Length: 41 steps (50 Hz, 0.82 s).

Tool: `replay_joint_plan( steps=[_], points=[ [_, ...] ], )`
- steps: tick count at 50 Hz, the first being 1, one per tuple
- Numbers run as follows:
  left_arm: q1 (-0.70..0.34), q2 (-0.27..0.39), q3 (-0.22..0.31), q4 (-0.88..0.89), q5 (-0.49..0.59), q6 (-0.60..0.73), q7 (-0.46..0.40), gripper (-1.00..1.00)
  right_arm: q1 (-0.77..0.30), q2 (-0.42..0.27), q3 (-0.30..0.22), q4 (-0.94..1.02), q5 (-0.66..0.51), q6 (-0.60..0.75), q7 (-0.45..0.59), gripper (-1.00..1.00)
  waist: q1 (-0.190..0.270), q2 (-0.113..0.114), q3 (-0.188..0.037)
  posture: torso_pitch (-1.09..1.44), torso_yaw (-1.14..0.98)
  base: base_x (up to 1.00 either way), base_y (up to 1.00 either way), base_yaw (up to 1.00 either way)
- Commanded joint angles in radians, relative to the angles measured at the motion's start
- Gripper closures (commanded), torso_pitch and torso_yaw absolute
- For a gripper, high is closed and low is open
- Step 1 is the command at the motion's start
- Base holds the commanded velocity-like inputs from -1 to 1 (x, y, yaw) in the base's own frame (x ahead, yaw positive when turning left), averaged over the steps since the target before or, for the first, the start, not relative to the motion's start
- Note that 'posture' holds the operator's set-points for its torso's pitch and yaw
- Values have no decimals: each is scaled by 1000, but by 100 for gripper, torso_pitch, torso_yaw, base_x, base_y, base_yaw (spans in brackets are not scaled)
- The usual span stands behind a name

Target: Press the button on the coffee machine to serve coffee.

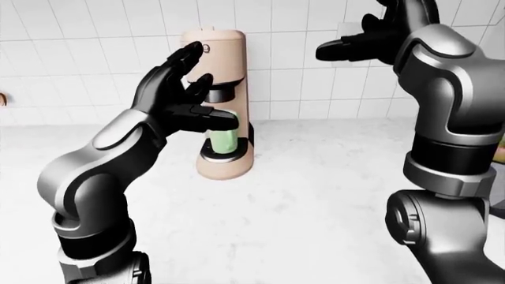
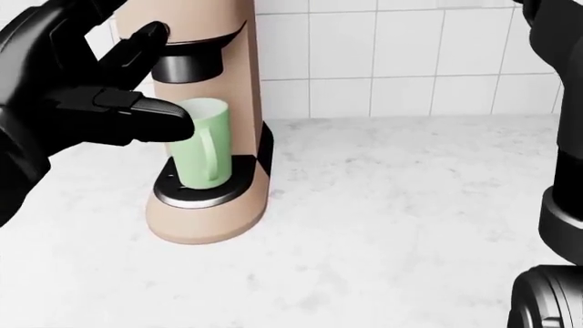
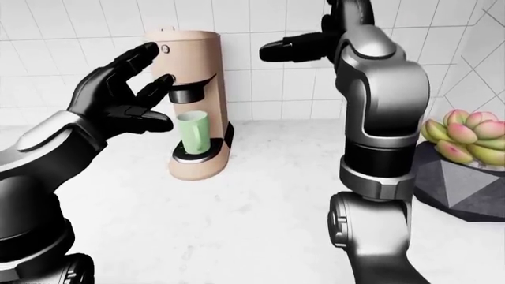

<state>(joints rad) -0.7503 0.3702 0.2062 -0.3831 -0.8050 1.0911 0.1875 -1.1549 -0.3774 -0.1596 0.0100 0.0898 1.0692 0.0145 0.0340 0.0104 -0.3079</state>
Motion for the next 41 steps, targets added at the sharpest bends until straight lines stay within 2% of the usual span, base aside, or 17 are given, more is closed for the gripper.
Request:
replay_joint_plan(
  steps=[1, 22, 41],
  points=[
    [-34, 4, 9, -2, 28, -41, -14, -100, -31, -9, -6, -20, 0, -30, -3, -100, 0, -1, -8, -48, 0, 0, 0, 0],
    [-53, -26, -5, 88, 152, -93, -99, -100, -26, -14, -8, -29, 8, -25, -8, -100, 1, -7, -8, -48, 0, 0, 0, 0],
    [-83, -42, -7, 129, 188, -110, -120, -100, -23, -7, -6, -21, 9, -35, -12, -100, 0, -7, -3, -48, 0, 0, 0, 0]
  ],
)
